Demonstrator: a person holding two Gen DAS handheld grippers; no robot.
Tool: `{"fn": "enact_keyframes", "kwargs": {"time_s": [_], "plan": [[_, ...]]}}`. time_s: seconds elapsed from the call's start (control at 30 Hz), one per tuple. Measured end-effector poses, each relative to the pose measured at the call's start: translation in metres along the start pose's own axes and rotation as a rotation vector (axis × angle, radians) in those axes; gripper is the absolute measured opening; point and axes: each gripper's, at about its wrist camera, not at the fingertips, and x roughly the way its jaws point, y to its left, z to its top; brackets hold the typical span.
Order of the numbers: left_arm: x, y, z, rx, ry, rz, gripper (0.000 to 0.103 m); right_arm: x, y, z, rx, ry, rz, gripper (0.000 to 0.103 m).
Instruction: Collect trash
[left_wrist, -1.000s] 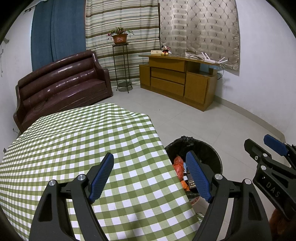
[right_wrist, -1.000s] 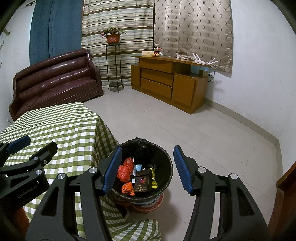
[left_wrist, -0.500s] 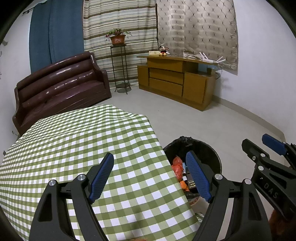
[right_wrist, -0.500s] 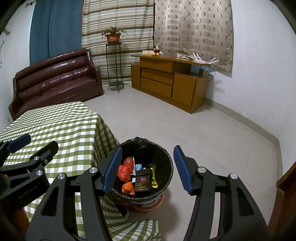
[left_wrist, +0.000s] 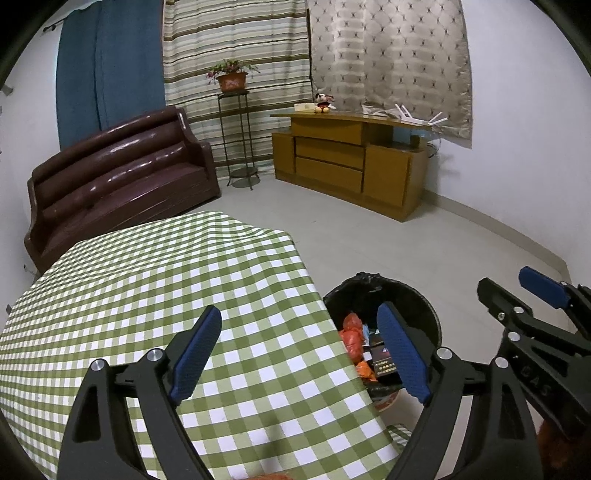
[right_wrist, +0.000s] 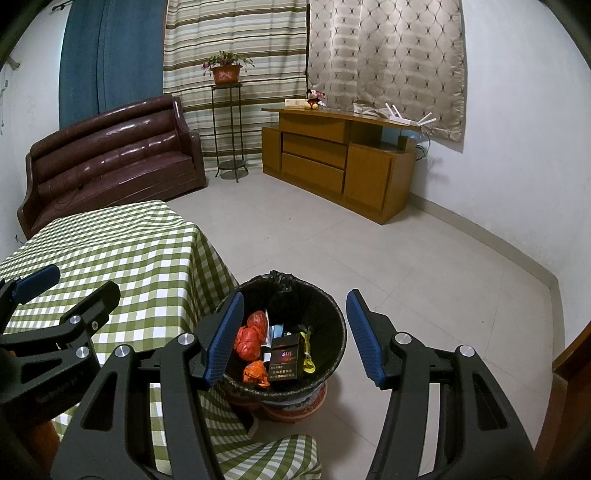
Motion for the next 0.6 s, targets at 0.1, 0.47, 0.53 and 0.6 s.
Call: {"fn": "enact_keyframes", "kwargs": {"time_s": [0.1, 0.47, 0.53, 0.6], "plan": [[-0.001, -0.002, 0.0004, 0.001, -0.006, -0.011, 0.084, -0.0001, 0.0, 0.0002, 0.001, 0.001, 0.001, 0.056], [-0.0026, -0.0073, -0.0003, 0.009, -0.039, 0.0, 0.084, -0.0003, -0.0002, 0.0002, -0.001, 0.002, 0.003, 0.056], [-0.0031, -0.0076, -0.0002, 0.018, -0.045, 0.008, 0.084, -0.0004, -0.0001, 0.0004, -0.002, 0.001, 0.002, 0.056], [-0.0027, -0.0073, -0.0001, 0.019, -0.044, 0.011, 0.084, -0.0004, 0.0, 0.0005, -0.001, 0.002, 0.002, 0.056]]}}
